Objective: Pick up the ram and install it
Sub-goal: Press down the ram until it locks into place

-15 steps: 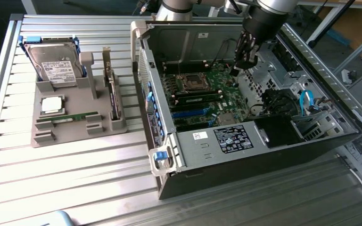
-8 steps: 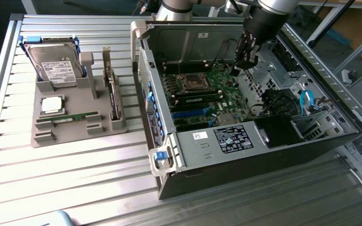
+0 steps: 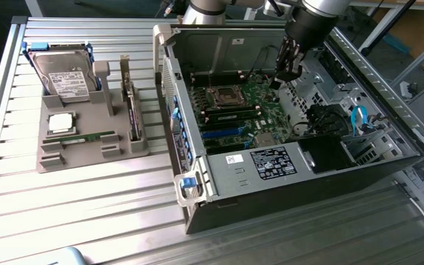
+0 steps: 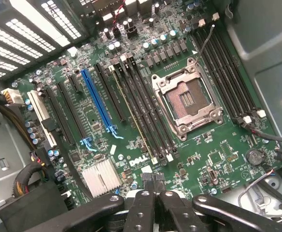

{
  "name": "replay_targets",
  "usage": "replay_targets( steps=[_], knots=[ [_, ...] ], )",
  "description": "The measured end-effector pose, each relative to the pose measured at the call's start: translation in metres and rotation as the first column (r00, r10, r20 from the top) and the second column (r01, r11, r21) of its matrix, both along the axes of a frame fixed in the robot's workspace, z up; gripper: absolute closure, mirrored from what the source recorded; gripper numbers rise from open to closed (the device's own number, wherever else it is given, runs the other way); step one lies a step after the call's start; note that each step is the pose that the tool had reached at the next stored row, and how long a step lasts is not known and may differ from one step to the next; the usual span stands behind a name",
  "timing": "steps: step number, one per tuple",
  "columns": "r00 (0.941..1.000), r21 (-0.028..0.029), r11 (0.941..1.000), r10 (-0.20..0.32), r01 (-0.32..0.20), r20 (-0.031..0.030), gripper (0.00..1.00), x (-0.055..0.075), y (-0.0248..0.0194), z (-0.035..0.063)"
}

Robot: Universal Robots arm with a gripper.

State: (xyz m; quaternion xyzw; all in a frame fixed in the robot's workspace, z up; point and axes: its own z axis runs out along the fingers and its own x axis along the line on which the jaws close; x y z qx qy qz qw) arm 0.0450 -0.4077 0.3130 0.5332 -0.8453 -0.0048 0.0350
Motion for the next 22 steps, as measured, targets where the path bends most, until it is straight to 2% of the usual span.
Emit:
replay_targets(
  steps=[9,22],
  knots=[
    [0.9998,0.0001,0.9998,-0.021,0.021,0.0,0.9,0.0,0.0,-0.0005],
    [0.9947,0.0001,0.9947,-0.103,0.103,0.0,0.9,0.0,0.0,-0.0021]
  ],
)
